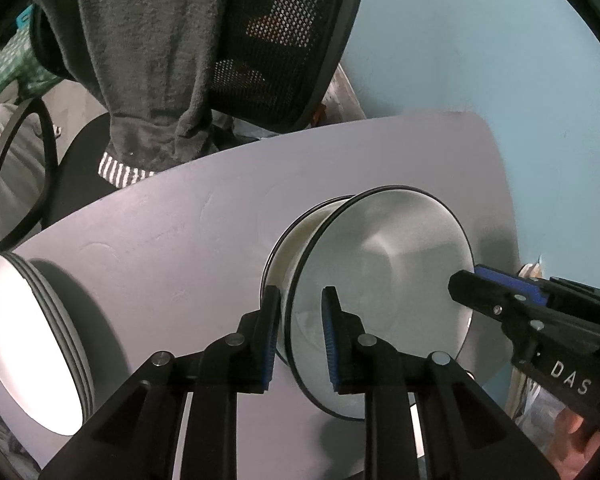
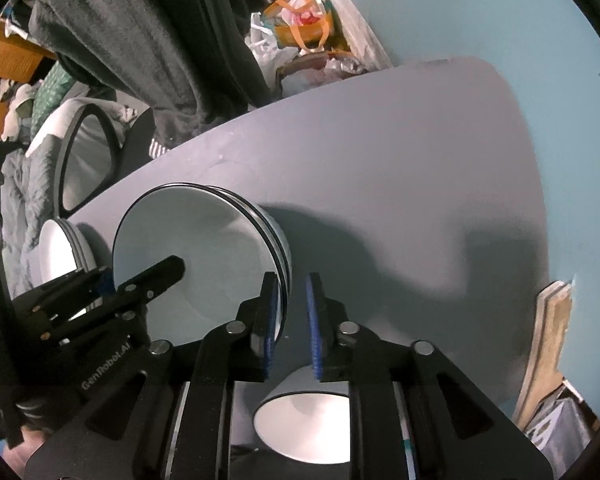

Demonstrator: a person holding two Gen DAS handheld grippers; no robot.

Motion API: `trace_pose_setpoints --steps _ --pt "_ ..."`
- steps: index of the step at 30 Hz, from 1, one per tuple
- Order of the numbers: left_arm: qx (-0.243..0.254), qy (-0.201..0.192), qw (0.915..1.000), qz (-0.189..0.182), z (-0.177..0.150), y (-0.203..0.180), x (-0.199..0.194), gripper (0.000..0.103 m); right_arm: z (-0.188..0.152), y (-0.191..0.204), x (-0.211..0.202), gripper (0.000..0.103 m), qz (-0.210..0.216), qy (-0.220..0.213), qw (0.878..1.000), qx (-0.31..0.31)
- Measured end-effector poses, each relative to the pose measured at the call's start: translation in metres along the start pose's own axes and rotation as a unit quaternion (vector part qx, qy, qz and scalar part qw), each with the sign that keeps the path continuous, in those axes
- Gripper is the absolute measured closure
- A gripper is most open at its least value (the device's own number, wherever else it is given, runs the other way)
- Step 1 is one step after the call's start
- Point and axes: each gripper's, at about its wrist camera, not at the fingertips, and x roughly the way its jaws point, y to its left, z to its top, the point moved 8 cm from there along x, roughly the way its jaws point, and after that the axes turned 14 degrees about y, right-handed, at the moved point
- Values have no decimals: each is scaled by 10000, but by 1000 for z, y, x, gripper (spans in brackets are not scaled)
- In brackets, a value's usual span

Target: Organize plates and bowls

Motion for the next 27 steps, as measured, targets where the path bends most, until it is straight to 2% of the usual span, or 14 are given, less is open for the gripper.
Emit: trace_pose_setpoints --steps 3,4,5,6,7,14,16,18,22,27 --pt "-68 -77 9999 -30 -2 0 -6 81 0 0 -2 77 -119 -83 9999 -80" --pt "-89 -90 9999 -68 -3 0 -9 77 -1 0 -3 77 -110 -98 9999 -86" --pt "-126 -117 9998 -64 -5 1 -12 71 -1 0 -4 77 -100 -109 9998 -91" --pt "-175 -183 9997 12 -6 3 -16 57 -2 0 -4 77 -100 -128 9998 -103" --pt "-193 -311 9993 71 -7 4 -21 52 -2 0 -5 77 -108 -144 9998 -115" --pt "-169 -511 9985 -16 -16 10 -41 52 -9 6 -15 77 -155 -315 9992 -184" --pt "-221 -546 9979 -251 -21 12 -48 52 -15 9 -23 72 -225 -441 9985 -230" --pt "-300 -541 9955 -711 -28 11 -58 50 -20 11 -30 64 -285 -546 9978 -250" --pt "-393 -633 9868 -1441 -42 7 -83 48 -37 17 -45 62 -290 -733 9965 -295" --pt "-287 -874 9764 -1954 -61 2 -118 48 -57 22 -57 62 -307 -868 9953 -289"
